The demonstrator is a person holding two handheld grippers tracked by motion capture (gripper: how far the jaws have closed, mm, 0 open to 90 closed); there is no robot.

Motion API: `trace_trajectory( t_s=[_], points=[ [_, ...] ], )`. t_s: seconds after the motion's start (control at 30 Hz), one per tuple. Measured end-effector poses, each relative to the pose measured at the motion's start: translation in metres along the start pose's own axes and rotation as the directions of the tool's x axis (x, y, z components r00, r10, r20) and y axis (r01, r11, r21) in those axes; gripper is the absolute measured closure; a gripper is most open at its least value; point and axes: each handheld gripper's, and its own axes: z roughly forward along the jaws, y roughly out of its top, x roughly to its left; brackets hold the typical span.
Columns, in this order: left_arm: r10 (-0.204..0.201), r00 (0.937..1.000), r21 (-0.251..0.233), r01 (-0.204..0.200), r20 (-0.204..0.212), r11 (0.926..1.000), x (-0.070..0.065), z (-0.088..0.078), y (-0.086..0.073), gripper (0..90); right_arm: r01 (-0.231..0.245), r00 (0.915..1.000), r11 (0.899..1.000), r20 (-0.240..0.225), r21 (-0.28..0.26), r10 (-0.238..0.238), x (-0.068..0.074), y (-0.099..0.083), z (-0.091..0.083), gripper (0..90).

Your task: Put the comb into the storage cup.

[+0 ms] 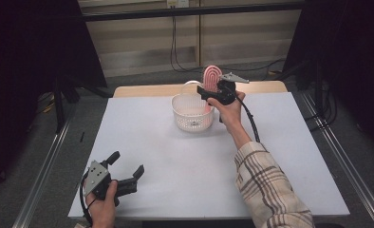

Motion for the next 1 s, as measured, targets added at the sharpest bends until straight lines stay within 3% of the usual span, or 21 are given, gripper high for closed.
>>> trace_trajectory(
  t_s=[0.07,1.0],
  points=[
    [0.018,0.9998,0.007,-0.017,-0.001,0.9998,0.0009,-0.0011,0.0005,1.1,-0.004,1.0,1.0,0.003,0.0,0.004,-0.0015,0.0002,0.0002,17.8],
    [0.011,0.9999,0.001,-0.011,0.002,0.9999,0.0016,-0.0008,0.0008,1.1,0.002,0.9999,1.0,0.012,0.011,-0.003,-0.0004,0.0027,-0.0022,3.0]
  ],
)
